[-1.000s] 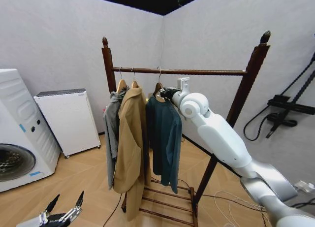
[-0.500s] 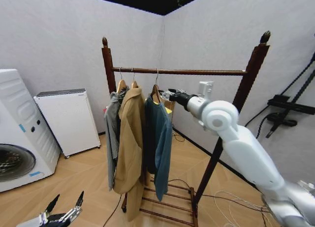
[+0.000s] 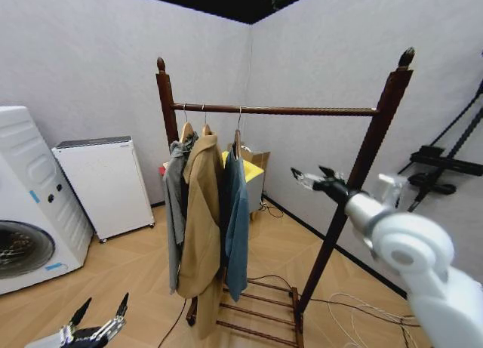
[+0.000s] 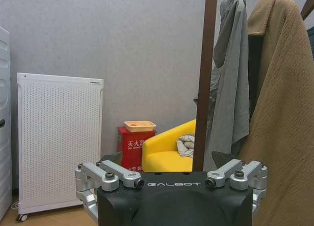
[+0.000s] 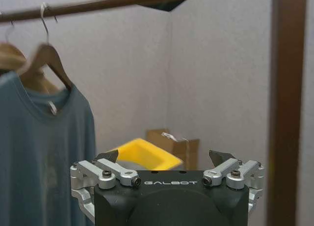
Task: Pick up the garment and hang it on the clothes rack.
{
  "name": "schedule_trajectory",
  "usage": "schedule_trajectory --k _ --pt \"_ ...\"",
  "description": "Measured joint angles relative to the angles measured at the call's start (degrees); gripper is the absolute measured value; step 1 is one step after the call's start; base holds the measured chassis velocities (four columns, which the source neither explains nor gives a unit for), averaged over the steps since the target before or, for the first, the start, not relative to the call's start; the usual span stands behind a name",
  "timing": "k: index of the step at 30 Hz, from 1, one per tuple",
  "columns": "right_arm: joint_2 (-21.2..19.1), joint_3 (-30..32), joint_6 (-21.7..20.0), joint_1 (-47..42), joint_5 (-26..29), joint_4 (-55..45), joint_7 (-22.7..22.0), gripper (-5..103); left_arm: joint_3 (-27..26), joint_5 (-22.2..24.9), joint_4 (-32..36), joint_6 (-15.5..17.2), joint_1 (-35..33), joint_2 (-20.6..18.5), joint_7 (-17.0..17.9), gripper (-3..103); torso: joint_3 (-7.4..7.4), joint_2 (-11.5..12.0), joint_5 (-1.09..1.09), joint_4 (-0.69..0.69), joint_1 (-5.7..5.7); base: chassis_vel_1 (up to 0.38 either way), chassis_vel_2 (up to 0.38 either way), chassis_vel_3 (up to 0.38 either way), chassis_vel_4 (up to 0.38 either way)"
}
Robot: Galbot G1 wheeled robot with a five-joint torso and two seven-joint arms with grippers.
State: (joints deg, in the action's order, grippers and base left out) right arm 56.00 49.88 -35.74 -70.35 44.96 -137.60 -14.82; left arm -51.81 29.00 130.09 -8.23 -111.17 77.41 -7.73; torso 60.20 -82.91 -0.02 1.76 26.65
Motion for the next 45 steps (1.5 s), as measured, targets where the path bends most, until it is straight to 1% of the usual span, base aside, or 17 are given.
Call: schedule_trajectory --k 1,3,4,5,6,7,8,10,11,13,17,24,30,38,39,42,45 --pt "0.0 0.0 0.0 0.0 0.0 0.0 0.0 100 0.0 0.0 0.0 0.0 0.0 0.0 0.0 100 0.0 0.0 0.0 0.0 0.0 0.0 0.0 0.0 0.0" --pt "5.1 2.2 2.3 -7.5 -6.9 -1.6 2.6 100 0.0 0.0 0.0 0.0 0.0 0.0 0.0 100 0.0 0.0 0.03 0.0 0.0 0.0 0.0 0.0 0.0" --pt "8.3 2.9 4.1 -11.1 -10.2 -2.4 3.3 100 0.0 0.0 0.0 0.0 0.0 0.0 0.0 100 0.01 0.0 -0.01 0.0 0.0 0.0 0.0 0.0 0.0" --pt "8.3 2.9 4.1 -11.1 -10.2 -2.4 3.3 100 0.0 0.0 0.0 0.0 0.0 0.0 0.0 100 0.01 0.0 -0.01 0.0 0.0 0.0 0.0 0.0 0.0" --pt "12.4 3.8 6.3 -15.2 -13.5 -3.6 4.2 100 0.0 0.0 0.0 0.0 0.0 0.0 0.0 100 0.0 0.0 0.01 0.0 0.0 0.0 0.0 0.0 0.0" --pt "14.1 4.2 7.3 -17.1 -14.9 -4.1 4.6 100 0.0 0.0 0.0 0.0 0.0 0.0 0.0 100 0.0 0.0 0.01 0.0 0.0 0.0 0.0 0.0 0.0" --pt "14.1 4.2 7.3 -17.1 -14.9 -4.1 4.6 100 0.0 0.0 0.0 0.0 0.0 0.0 0.0 100 0.0 0.0 0.01 0.0 0.0 0.0 0.0 0.0 0.0" --pt "17.4 5.1 10.3 -21.3 -18.0 -5.1 5.5 100 0.0 0.0 0.0 0.0 0.0 0.0 0.0 100 0.01 0.0 -0.01 -0.01 0.0 0.0 0.0 0.0 0.0" --pt "17.4 5.1 10.3 -21.3 -18.0 -5.1 5.5 100 0.0 0.0 0.0 0.0 0.0 0.0 0.0 100 0.01 0.0 -0.01 -0.01 0.0 0.0 0.0 0.0 0.0" --pt "19.2 5.9 12.5 -23.7 -19.8 -5.6 5.8 100 0.0 0.0 0.0 0.0 0.0 0.0 0.0 100 0.0 0.0 -0.01 -0.01 0.01 0.0 0.0 0.0 0.0" --pt "20.3 6.9 13.5 -25.4 -20.4 -5.6 5.8 100 0.0 0.0 0.0 0.0 0.0 0.0 0.0 100 0.01 0.0 0.01 -0.01 0.01 0.0 0.0 0.0 0.0" --pt "20.3 7.2 12.9 -25.2 -20.3 -5.6 5.2 100 0.0 0.0 0.0 0.0 0.0 0.0 0.0 100 0.01 0.0 0.01 -0.01 0.02 -0.036 -0.027 -0.028 -0.035" --pt "20.4 3.5 11.9 -23.4 -22.4 -5.6 3.6 100 0.0 0.0 0.0 0.0 0.0 0.0 0.0 100 0.02 0.0 0.01 -0.01 0.03 -0.067 -0.076 -0.077 -0.067" --pt "20.0 2.0 11.6 -22.1 -22.8 -6.0 3.3 100 0.0 0.0 0.0 0.0 0.0 0.0 0.0 100 0.02 0.0 0.03 -0.01 0.05 -0.05 -0.152 -0.151 -0.05" --pt "19.9 1.8 11.6 -21.8 -22.8 -6.0 3.2 100 0.0 0.0 0.0 0.0 0.0 0.0 0.0 100 0.01 0.0 -0.01 -0.01 0.03 0.013 -0.244 -0.227 -0.028" --pt "19.8 1.5 11.7 -21.7 -22.8 -6.0 3.2 100 0.0 0.0 0.0 0.0 0.0 0.0 0.0 100 0.02 0.0 0.04 -0.01 0.02 0.021 -0.288 -0.289 0.032" --pt "19.8 1.2 12.2 -21.7 -22.9 -5.9 3.4 100 0.0 0.0 0.0 0.0 0.0 0.0 0.0 100 0.0 0.0 0.01 -0.01 -0.01 0.032 -0.314 -0.27 0.047"
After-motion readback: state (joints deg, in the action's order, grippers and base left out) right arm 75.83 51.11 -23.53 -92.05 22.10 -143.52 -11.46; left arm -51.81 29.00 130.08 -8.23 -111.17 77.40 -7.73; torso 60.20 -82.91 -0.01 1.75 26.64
